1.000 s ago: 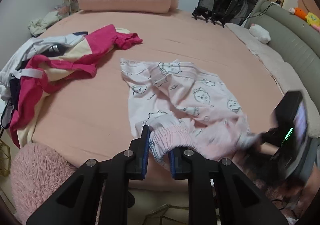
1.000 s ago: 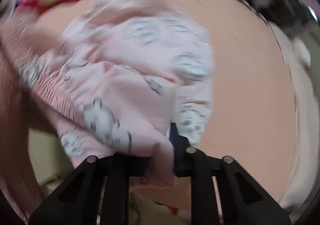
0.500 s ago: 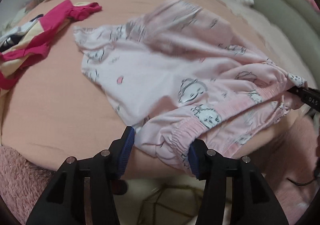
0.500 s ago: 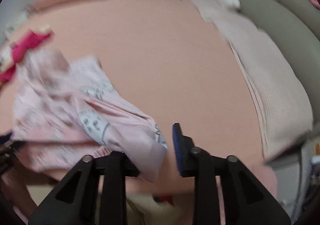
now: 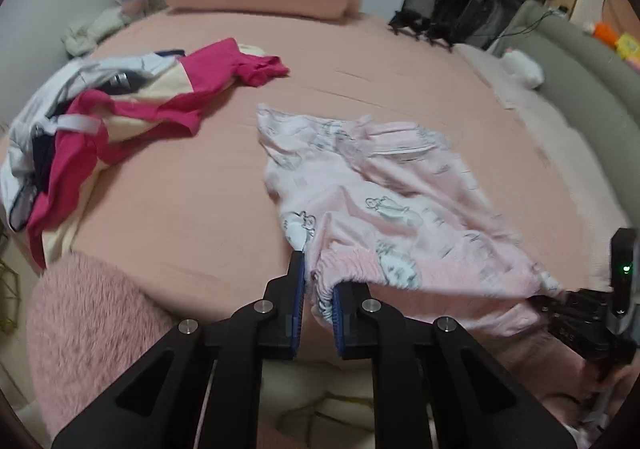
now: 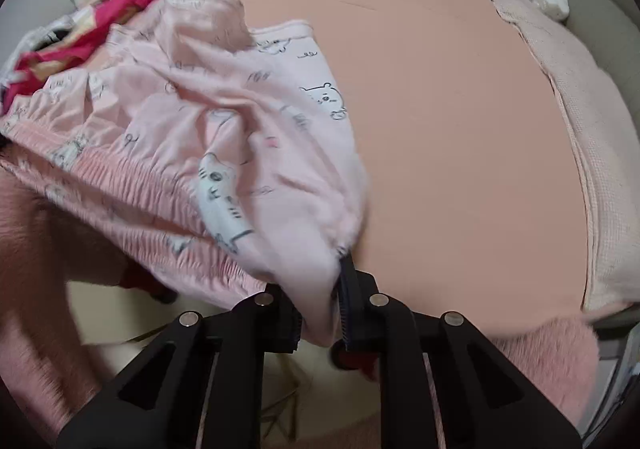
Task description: Fold clothes
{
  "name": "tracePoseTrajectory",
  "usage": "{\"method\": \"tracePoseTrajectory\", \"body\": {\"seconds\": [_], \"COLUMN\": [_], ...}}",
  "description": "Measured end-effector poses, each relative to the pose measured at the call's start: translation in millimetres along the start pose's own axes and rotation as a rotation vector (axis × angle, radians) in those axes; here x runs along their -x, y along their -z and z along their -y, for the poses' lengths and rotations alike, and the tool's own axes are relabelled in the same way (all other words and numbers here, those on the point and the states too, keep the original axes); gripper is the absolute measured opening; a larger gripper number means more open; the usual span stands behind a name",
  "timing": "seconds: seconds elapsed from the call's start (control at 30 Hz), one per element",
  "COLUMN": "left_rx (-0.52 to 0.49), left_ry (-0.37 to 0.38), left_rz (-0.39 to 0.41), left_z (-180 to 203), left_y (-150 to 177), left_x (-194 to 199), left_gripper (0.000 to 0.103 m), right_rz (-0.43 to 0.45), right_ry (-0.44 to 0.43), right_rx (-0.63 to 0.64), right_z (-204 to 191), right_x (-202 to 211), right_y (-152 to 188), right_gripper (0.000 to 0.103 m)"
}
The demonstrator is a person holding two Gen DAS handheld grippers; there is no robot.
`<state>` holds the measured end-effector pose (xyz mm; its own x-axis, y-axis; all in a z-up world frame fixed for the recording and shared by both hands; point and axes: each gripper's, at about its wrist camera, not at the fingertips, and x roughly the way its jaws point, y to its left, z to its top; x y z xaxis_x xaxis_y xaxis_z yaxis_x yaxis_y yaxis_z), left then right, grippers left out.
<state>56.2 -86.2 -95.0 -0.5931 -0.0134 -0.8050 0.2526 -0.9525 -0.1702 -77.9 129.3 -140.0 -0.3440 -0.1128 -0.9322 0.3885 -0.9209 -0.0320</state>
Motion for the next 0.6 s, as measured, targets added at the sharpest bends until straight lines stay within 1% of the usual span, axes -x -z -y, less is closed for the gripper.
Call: {"method": "tracePoseTrajectory", "body": {"seconds": [0.07, 0.1, 0.17, 0.2, 0.23, 0.27, 0.3, 0.33, 0.37, 0.43, 0.47, 0.53, 0.57, 0.6], "left_rx": [-0.068, -0.097, -0.137, -0.157, -0.178, -0.199, -0.217, -0.232, -0.248, -0.284, -0.301, -0.332, -0.348, -0.362], "left_ry": [0.008, 0.016, 0.050, 0.067, 0.071, 0.066, 0.070, 0.082, 0.093, 0.121, 0.128, 0.134, 0.131, 0.119], "left_rz": [-0.038, -0.048, -0.066, -0.075, -0.072, -0.059, -0.013, 0.059, 0.131, 0.304, 0.382, 0.514, 0.555, 0.579], "left_z": [11, 18, 32, 39, 48, 58, 70, 83, 95, 119, 128, 140, 142, 143], "left_y": [0, -6, -25, -34, -51, -75, -100, -128, -156, -201, -216, -233, -231, -225], "left_x": [-7, -17, -38, -49, -57, -64, -58, -42, -26, 27, 55, 108, 127, 140], "left_gripper": [0.012, 0.012, 0.012, 0.011, 0.011, 0.010, 0.010, 0.010, 0.010, 0.010, 0.010, 0.010, 0.010, 0.010], "right_rz": [0.008, 0.019, 0.035, 0.048, 0.064, 0.089, 0.125, 0.175, 0.244, 0.373, 0.432, 0.550, 0.582, 0.605], "right_ry": [0.000, 0.019, 0.049, 0.061, 0.077, 0.103, 0.128, 0.148, 0.170, 0.205, 0.215, 0.244, 0.257, 0.269], "right_rx": [-0.004, 0.007, 0.005, -0.006, -0.014, -0.018, -0.021, -0.027, -0.033, -0.043, -0.054, -0.072, -0.075, -0.078], "right_z": [0, 0, 21, 28, 33, 37, 42, 46, 50, 56, 60, 66, 66, 66], "right_x": [9, 11, 10, 9, 9, 17, 28, 46, 71, 126, 151, 202, 217, 229], "right_y": [-1, -6, -5, -13, -26, -32, -44, -61, -79, -100, -108, -118, -115, -110], "right_gripper": [0.012, 0.011, 0.010, 0.010, 0.009, 0.009, 0.009, 0.009, 0.009, 0.009, 0.009, 0.009, 0.009, 0.009]}}
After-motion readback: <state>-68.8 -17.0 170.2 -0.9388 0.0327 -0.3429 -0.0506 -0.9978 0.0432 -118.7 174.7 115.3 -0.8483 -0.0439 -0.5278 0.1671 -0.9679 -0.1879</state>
